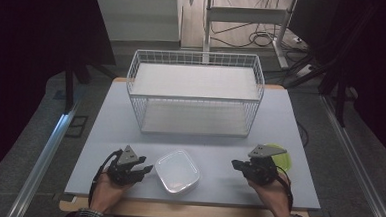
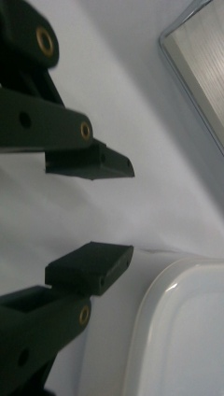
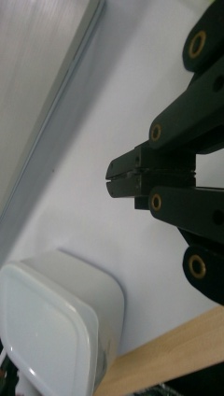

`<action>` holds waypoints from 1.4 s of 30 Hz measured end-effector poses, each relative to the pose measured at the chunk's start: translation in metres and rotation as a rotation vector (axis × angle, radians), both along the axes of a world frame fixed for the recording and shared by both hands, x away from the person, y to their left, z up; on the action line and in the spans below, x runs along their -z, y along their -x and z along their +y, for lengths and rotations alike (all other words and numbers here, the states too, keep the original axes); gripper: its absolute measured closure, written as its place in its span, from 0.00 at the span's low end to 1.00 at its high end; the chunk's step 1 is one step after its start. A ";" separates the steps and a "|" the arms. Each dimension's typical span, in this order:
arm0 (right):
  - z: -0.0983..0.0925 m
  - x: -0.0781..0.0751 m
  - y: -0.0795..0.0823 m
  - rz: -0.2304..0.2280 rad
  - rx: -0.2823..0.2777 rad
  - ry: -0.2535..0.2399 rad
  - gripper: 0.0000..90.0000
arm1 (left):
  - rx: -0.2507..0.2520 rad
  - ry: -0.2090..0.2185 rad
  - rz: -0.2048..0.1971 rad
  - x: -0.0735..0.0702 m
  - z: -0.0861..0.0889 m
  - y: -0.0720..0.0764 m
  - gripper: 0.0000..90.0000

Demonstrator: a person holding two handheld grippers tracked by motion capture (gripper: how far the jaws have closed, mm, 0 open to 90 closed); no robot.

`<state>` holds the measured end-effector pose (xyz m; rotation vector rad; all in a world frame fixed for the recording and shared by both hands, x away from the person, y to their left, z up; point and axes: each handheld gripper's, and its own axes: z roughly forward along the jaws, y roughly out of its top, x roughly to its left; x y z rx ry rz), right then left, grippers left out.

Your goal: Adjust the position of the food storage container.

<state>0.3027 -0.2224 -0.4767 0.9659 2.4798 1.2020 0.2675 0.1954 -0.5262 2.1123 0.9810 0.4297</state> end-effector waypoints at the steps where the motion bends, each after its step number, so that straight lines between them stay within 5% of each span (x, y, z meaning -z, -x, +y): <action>1: 0.002 0.001 0.001 0.004 -0.005 -0.004 1.00 | -0.005 0.011 0.002 0.000 -0.001 -0.001 0.67; 11: 0.023 0.006 0.017 0.050 -0.056 -0.028 1.00 | 0.016 0.048 0.027 0.001 -0.004 -0.009 0.88; 17: 0.052 0.016 0.030 0.098 -0.169 -0.018 1.00 | 0.029 0.072 0.053 0.002 -0.007 -0.011 0.90; 24: 0.076 0.024 0.036 0.170 -0.268 -0.039 1.00 | 0.038 0.045 0.064 0.002 -0.013 -0.008 0.90; 36: 0.073 0.027 0.028 0.174 -0.227 -0.035 1.00 | 0.076 0.060 0.085 0.001 -0.021 -0.002 0.91; 42: 0.059 0.028 0.018 0.165 -0.159 -0.040 1.00 | 0.118 0.071 0.092 0.000 -0.032 0.001 0.91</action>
